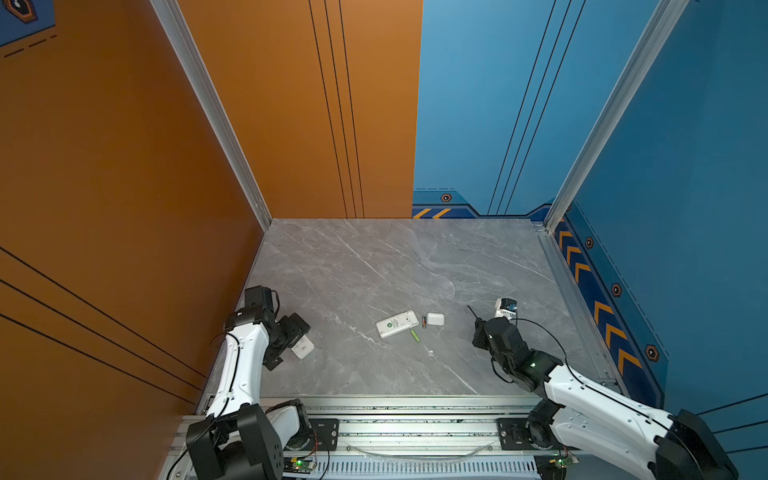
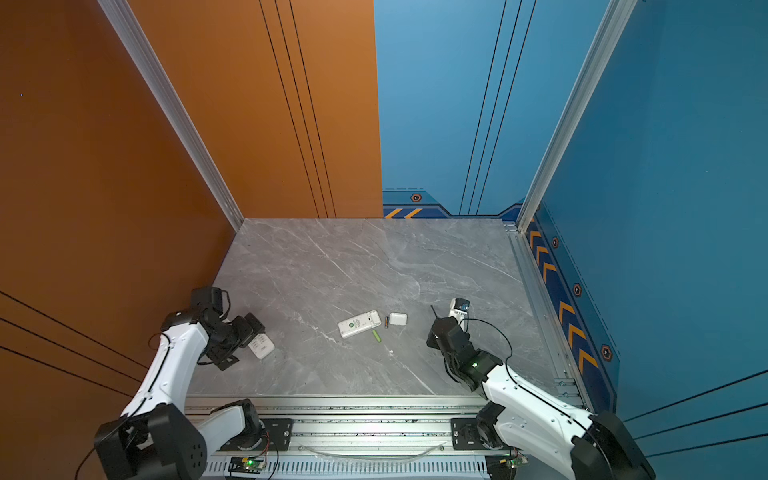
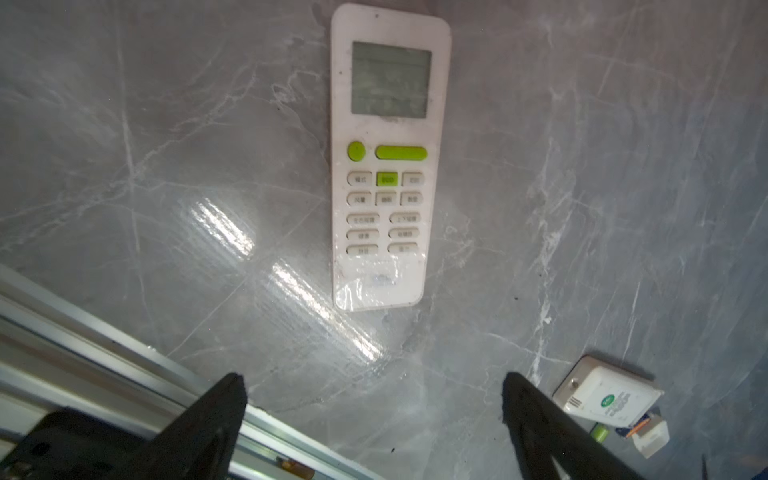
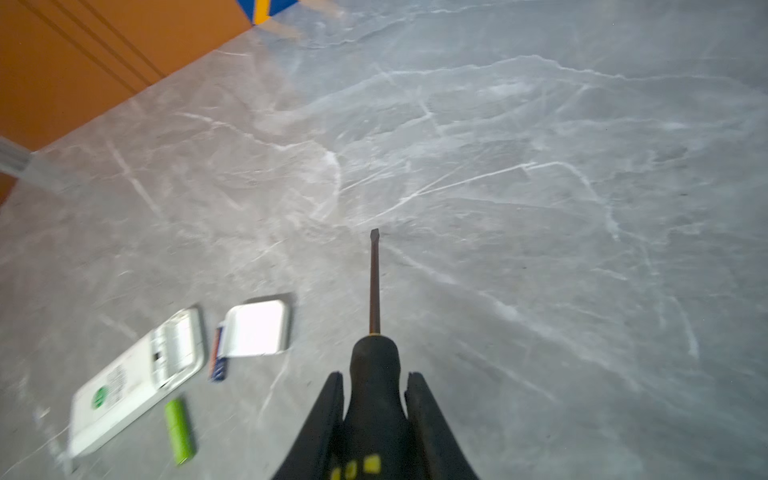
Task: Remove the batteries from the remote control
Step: 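Set the screwdriver down with the right gripper while the left gripper grasps the LCD remote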
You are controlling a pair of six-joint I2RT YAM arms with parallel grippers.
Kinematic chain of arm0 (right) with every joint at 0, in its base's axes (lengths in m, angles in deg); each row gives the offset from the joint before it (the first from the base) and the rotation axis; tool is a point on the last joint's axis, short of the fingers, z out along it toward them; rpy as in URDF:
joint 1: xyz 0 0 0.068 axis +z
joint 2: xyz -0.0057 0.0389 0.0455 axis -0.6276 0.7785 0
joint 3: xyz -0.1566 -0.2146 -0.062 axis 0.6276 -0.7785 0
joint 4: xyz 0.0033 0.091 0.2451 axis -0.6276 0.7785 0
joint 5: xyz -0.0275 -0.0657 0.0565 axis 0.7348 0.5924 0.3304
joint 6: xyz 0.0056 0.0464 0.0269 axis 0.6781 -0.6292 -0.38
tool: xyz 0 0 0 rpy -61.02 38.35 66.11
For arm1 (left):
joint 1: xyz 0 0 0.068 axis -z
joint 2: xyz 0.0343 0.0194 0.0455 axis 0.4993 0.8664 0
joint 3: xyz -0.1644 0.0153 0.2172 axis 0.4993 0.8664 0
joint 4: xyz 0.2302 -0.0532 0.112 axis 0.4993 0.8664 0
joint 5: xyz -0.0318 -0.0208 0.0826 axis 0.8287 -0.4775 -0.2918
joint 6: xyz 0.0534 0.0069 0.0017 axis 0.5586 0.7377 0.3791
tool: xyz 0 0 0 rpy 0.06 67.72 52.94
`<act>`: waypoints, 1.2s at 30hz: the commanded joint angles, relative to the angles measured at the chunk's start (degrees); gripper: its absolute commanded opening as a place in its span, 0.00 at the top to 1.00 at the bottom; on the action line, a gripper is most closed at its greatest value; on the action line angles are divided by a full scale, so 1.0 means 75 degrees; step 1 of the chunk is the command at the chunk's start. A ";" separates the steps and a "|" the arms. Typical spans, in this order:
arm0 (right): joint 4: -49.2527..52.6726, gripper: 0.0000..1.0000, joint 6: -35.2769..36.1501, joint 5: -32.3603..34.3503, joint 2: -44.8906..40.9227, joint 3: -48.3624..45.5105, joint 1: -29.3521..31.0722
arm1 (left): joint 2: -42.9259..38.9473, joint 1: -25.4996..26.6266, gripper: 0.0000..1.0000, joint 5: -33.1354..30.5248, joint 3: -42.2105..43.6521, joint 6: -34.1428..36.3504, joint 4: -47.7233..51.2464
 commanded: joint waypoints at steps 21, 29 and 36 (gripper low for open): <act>0.2052 0.09 0.0555 -0.1692 -0.0758 0.2109 0.0958 | 0.1758 -0.0226 0.02 0.0325 0.0072 -0.0374 -0.1450; 0.1370 0.10 0.0376 -0.1153 0.0420 0.2700 0.2705 | 0.2862 -0.0077 0.11 -0.0027 -0.0317 -0.0263 -0.1299; 0.1027 0.10 0.0708 -0.1292 0.1194 0.3428 0.2724 | 0.3107 0.0038 0.45 0.0088 -0.0479 -0.0088 -0.1309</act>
